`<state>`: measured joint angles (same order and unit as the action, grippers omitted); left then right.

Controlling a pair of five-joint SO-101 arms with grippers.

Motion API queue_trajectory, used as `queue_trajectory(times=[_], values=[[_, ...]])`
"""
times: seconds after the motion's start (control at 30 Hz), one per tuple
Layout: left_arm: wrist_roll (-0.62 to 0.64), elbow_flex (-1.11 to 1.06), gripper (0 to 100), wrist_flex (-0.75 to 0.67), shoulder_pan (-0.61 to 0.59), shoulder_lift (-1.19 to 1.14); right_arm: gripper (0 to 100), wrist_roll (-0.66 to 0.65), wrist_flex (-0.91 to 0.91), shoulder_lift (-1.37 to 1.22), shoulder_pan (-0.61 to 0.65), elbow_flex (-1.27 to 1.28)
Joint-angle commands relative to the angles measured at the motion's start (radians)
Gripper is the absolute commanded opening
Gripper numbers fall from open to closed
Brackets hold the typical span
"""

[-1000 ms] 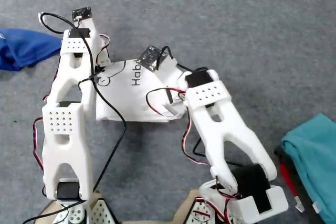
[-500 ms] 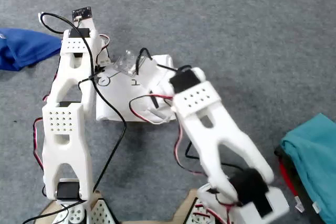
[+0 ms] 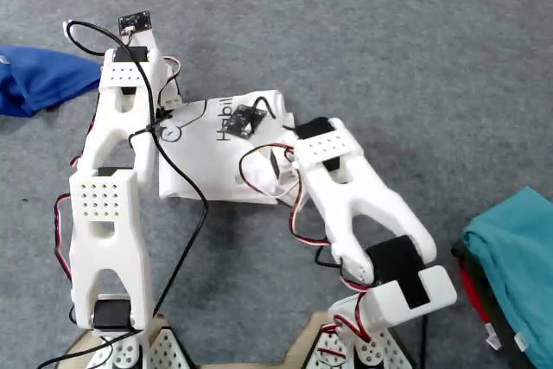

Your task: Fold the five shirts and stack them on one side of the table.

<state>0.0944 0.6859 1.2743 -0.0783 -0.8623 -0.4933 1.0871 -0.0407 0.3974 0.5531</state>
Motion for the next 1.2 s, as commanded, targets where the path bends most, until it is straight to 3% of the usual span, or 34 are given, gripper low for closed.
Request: queue_trajectory(times=[0.0,0.3,0.5,0.63,0.8,0.9,1.03,1.17], values=[[-0.008,0.026,2,0.009,-0.012,0.012,0.5,-0.009,0.063,0.027,-0.008,-0.119],[-0.058,0.170,2,0.147,0.005,0.012,0.5,-0.052,0.351,0.298,0.021,-0.312],[-0.060,0.219,2,0.195,0.006,0.012,0.5,-0.103,0.394,0.358,0.013,-0.440],[-0.068,0.275,2,0.209,-0.005,0.013,0.5,-0.160,0.259,0.216,-0.007,-0.535],[-0.104,0.525,2,0.437,0.006,0.015,0.5,-0.178,0.187,-0.068,-0.024,-0.773],[-0.107,0.603,2,0.485,-0.014,0.016,0.5,-0.161,0.190,-0.257,-0.025,-0.932],[-0.121,0.555,2,0.488,-0.041,0.054,0.5,-0.107,0.206,-0.475,-0.024,-1.139],[-0.130,0.330,2,0.488,-0.035,0.148,0.5,-0.086,0.304,-0.639,-0.022,-1.349]])
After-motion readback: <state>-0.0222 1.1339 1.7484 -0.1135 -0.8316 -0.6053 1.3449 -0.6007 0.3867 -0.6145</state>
